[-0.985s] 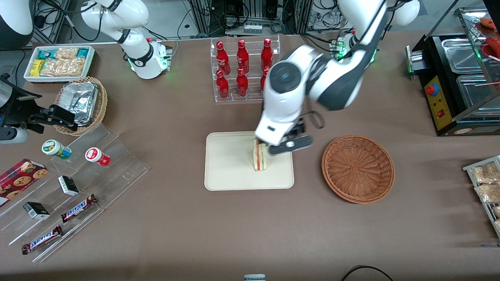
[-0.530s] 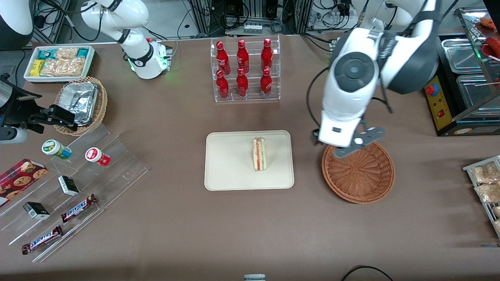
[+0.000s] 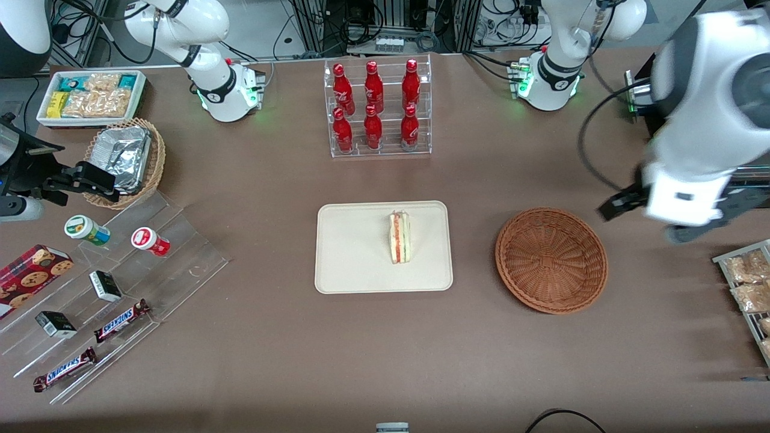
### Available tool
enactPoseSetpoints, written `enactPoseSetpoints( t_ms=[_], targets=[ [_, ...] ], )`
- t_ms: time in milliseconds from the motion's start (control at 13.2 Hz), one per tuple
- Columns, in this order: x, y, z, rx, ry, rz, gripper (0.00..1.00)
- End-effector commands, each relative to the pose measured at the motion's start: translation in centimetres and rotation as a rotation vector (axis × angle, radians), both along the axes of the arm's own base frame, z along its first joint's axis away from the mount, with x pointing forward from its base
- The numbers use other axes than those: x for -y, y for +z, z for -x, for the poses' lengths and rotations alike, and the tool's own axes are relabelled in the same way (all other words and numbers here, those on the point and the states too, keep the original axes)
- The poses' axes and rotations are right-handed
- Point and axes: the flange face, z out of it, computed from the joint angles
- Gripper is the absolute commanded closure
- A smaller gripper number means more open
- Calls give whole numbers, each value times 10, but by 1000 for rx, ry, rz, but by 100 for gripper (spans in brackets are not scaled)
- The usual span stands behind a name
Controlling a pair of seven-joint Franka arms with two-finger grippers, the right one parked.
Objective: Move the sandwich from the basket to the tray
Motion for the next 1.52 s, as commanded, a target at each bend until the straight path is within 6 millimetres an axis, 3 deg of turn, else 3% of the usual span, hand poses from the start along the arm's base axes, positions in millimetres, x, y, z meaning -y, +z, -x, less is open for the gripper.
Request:
enactPoseSetpoints(
  t_ms=[0,152,303,530,682,833,1061,1212,1288,1364,1439],
  targets=[
    [-49,18,13,-17,-70,60,1],
    [-114,22,19,-50,-77,139,1],
    [-123,22,15,-42,-99,222,1],
    [-104,28,16,-32,-163,262,1],
    [-88,32,22,-60,-312,253,1],
    [-87,35,35,-146,-420,210,1],
    [-90,40,31,-127,-398,193,1],
    [-86,48,27,-76,-406,200,1],
    [-79,43,24,-75,-397,206,1],
    [-62,35,35,-106,-405,206,1],
    [-61,39,56,-90,-412,198,1]
  ],
)
